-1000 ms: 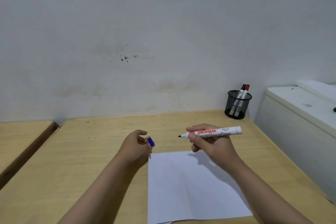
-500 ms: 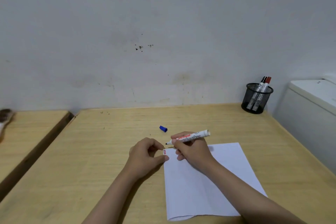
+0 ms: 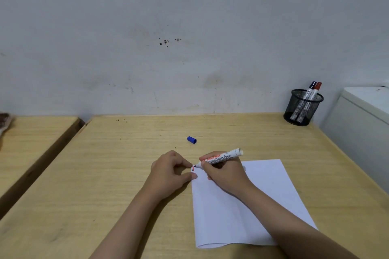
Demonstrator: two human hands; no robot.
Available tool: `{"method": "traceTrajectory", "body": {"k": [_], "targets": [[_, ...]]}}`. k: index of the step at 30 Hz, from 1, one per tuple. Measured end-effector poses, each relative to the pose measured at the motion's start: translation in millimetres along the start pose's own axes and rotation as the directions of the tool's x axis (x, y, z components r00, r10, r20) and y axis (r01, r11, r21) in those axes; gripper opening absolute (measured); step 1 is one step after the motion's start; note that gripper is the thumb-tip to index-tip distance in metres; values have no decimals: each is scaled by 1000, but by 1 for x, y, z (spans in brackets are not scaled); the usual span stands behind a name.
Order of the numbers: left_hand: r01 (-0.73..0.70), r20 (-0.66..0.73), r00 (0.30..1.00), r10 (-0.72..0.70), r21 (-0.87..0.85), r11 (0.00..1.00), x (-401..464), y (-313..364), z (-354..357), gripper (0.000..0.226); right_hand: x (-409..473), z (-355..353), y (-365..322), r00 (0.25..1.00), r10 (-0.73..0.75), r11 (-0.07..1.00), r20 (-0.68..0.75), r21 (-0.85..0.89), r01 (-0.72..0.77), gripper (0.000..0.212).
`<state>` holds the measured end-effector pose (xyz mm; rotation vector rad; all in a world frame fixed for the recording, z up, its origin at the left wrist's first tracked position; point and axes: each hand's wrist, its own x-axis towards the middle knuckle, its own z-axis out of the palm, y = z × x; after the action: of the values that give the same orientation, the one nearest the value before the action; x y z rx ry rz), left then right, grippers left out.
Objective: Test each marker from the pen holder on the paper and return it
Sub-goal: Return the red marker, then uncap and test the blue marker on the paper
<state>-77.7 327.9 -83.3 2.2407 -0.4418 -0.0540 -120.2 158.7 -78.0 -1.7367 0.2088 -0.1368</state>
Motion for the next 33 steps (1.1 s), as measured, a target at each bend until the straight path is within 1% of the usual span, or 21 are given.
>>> {"method": "traceTrajectory", "body": {"k": [5,10,15,17,21,25,26,29,30,32,33], "targets": [[-8,0,1000,8,27,1000,2,0,-5,18,5,4,-1,1000,6,996,-11,-91,-7,4],[-32,-4,999,32,65,997,3,-3,-7,22,5,6,-5,999,-4,994,47,-108,9,4],[-42,-6,999,43,74,996,3,-3,-6,21,6,4,-2,997,-6,993,76,-121,15,9],[-46,-8,999,47,78,996,3,-3,-6,22,6,4,-2,998,-19,997,63,-77,24,6],[-55,-2,998,55,77,996,3,-5,-7,20,8,3,1,1000,-15,990,-5,139,16,10],[-52,16,999,51,95,994,2,-3,-7,19,11,2,1,999,6,974,-44,227,4,9],[-30,20,999,28,72,997,3,-3,-9,19,11,1,0,999,13,968,-53,253,0,8],[43,12,999,-42,-73,996,13,2,-14,18,11,-1,-3,996,38,946,-86,325,-8,9],[35,-13,999,-36,-71,997,19,4,-14,16,12,-1,-4,994,50,936,-95,351,-13,9],[-36,-83,996,40,48,998,36,6,-13,17,14,-3,-5,991,75,918,-109,395,-26,10],[-89,-99,990,102,125,988,45,7,-12,24,14,-3,-5,990,88,911,-113,412,-34,11]]}}
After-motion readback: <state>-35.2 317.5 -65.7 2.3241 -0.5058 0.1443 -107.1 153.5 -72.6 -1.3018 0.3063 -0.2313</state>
